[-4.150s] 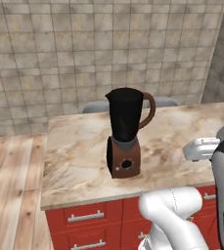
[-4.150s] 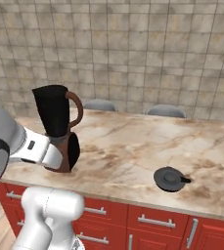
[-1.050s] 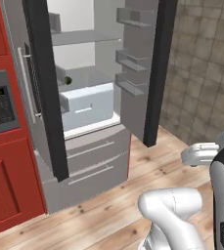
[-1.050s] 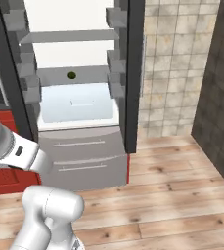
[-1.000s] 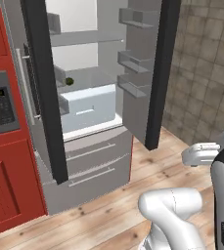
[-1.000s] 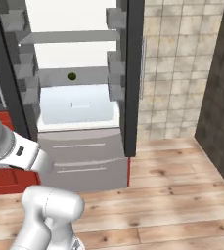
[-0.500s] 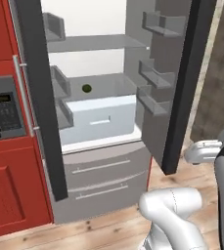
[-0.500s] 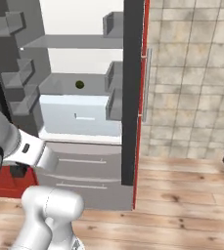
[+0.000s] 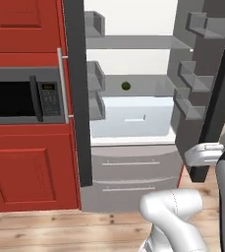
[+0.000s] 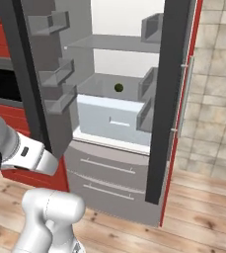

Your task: Grab the lime and lemon wedge from the fridge, place them in the blender, close the lid, and turn on the blender to create a marinade.

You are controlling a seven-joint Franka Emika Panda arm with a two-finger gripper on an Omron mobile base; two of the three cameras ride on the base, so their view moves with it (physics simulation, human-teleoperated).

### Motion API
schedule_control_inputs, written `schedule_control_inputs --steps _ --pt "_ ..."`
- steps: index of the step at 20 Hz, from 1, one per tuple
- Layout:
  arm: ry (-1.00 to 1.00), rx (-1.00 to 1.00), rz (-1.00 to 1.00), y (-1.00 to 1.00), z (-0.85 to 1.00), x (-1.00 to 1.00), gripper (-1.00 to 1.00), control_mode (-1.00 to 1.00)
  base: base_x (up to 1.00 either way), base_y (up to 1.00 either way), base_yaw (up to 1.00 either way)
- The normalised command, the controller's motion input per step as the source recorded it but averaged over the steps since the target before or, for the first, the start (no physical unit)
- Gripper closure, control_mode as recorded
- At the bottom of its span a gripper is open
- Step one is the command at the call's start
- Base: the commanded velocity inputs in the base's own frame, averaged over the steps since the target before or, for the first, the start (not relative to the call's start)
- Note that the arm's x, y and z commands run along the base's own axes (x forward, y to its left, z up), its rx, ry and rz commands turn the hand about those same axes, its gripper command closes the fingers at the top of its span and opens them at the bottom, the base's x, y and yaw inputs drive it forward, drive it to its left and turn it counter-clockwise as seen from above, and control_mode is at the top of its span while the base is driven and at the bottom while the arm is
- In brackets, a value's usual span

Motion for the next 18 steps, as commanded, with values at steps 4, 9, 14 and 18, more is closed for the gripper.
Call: schedule_control_inputs --steps 4,9,14,18 --pt "0.0 0.0 0.0 0.0 0.0 0.0 -1.0 1.0 0.57 0.0 0.11" --pt "0.0 0.0 0.0 0.0 0.0 0.0 -1.0 1.0 0.9 0.01 0.02" --pt "0.0 0.0 0.0 0.0 0.0 0.0 -1.0 1.0 0.76 0.14 0.0" --pt "0.0 0.0 0.0 0.0 0.0 0.0 -1.0 1.0 0.6 0.38 -0.01"
